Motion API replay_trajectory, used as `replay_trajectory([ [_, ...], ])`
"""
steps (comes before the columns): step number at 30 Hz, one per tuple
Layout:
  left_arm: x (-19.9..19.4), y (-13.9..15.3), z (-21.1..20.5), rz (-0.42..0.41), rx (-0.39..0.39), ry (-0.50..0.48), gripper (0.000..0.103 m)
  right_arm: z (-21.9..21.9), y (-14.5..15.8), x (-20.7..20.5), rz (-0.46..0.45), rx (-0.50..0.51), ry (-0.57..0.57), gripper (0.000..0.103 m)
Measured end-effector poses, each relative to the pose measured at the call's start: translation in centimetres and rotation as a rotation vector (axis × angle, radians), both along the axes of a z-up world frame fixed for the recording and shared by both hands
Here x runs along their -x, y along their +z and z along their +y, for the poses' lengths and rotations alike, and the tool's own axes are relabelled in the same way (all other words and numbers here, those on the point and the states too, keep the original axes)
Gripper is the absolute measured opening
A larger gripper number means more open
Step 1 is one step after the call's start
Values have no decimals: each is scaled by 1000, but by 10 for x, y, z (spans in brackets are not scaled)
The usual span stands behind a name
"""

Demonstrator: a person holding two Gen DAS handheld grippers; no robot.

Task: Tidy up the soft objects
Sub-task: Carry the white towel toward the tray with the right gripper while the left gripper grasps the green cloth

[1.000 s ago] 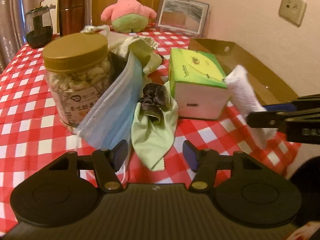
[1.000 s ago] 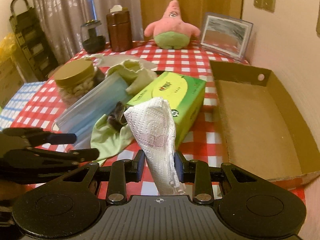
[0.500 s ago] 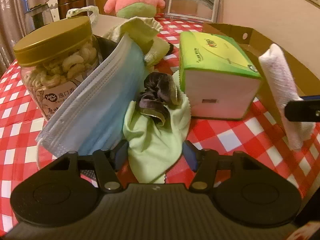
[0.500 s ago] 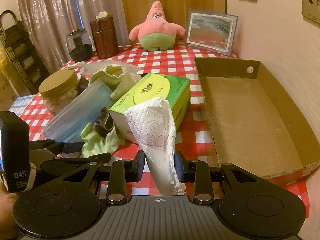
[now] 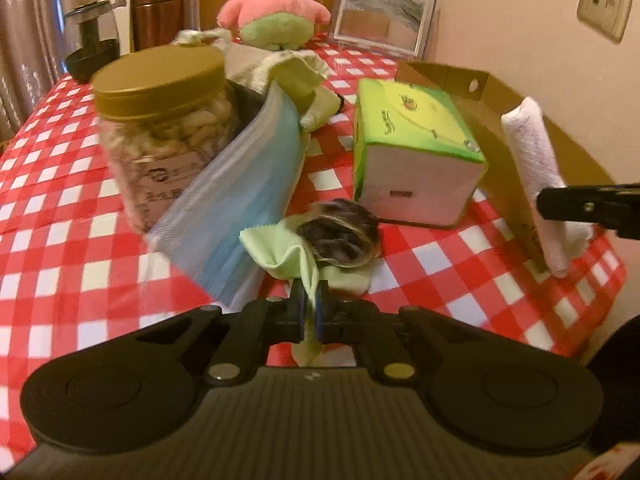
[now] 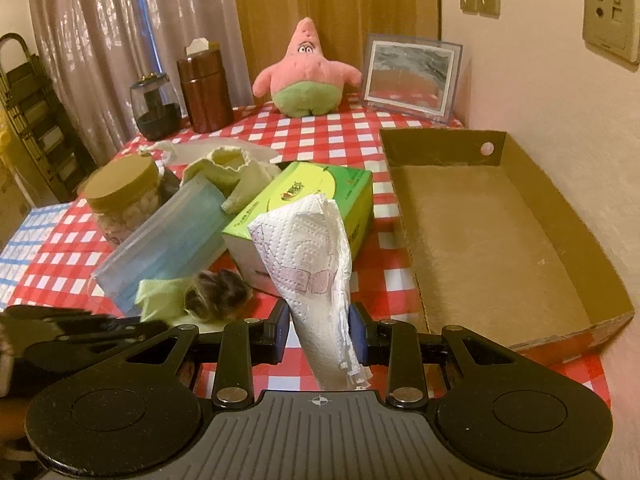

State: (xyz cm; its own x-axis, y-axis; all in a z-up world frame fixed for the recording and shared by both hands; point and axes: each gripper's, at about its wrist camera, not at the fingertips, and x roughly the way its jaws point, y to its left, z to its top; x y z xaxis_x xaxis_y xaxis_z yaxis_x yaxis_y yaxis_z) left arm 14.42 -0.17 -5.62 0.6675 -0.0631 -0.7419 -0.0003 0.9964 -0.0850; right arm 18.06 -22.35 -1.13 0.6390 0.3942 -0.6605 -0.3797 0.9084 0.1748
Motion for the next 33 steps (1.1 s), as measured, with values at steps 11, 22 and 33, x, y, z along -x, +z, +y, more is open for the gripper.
replay_trajectory([
  [11, 20, 60, 12, -119, 3, 12, 4, -8, 26, 18, -67, -21, -25, 32],
  [22, 12, 109, 6, -202, -13, -22, 4, -32, 43, 27, -116, -37, -76, 32],
  [33, -18, 122, -57, -206, 70, -160, 4, -95, 45, 15, -124, -41, -212, 32],
])
